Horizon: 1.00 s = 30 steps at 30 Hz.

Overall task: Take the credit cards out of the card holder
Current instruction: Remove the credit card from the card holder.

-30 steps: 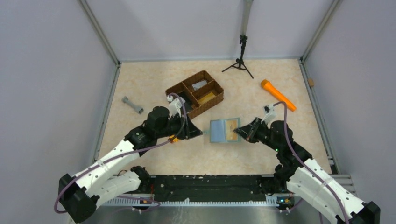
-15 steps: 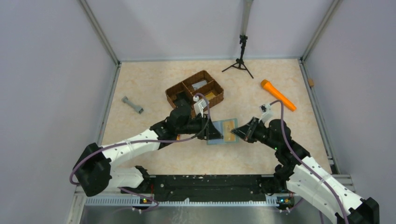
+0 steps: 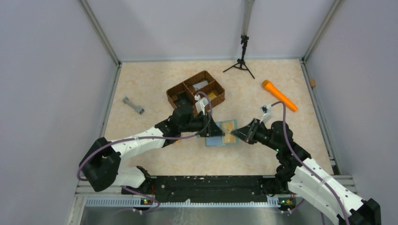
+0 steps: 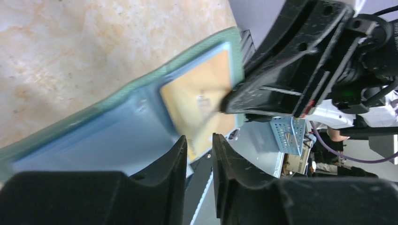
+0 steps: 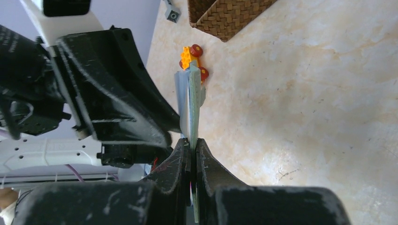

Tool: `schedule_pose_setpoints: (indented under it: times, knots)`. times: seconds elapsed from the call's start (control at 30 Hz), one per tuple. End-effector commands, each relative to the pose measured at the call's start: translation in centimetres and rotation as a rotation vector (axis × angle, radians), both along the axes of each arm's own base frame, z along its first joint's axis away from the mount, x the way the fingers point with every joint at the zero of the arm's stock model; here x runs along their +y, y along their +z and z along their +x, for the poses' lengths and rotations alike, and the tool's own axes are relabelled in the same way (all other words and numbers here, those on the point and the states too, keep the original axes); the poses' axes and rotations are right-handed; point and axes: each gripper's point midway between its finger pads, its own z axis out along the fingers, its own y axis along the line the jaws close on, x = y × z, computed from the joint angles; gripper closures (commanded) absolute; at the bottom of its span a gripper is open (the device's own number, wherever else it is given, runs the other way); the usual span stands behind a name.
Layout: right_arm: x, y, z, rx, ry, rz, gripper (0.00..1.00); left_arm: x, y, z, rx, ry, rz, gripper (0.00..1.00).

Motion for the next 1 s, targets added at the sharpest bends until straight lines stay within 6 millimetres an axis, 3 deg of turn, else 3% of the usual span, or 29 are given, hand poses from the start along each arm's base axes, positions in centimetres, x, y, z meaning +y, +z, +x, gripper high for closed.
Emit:
schedule_pose_setpoints:
  times: [0.0,0.57,0.77,0.97]
  knots:
    - [0.5,2.8,0.1,-0.066,0.011,0.087,1.00,1.1,0.4,0.7,-0.021,0.026,-0.051,0.73]
    - [2.0,3.5,-1.0,-0.011,0.088,0.253,1.00,1.5,2.9,-1.4,-0.002,-0.091,-0.251,0.81]
    - [2.3,4.2,-1.5,-0.012,0.114,0.340,1.00,2.9,5.1,-1.6,0.012,-0.100,-0.399,0.87]
    - [2.3,4.9,-1.8,-0.018,0.126,0.399,1.00,3.4,6.6,-2.4,-0.006,-0.135,-0.441,0.88]
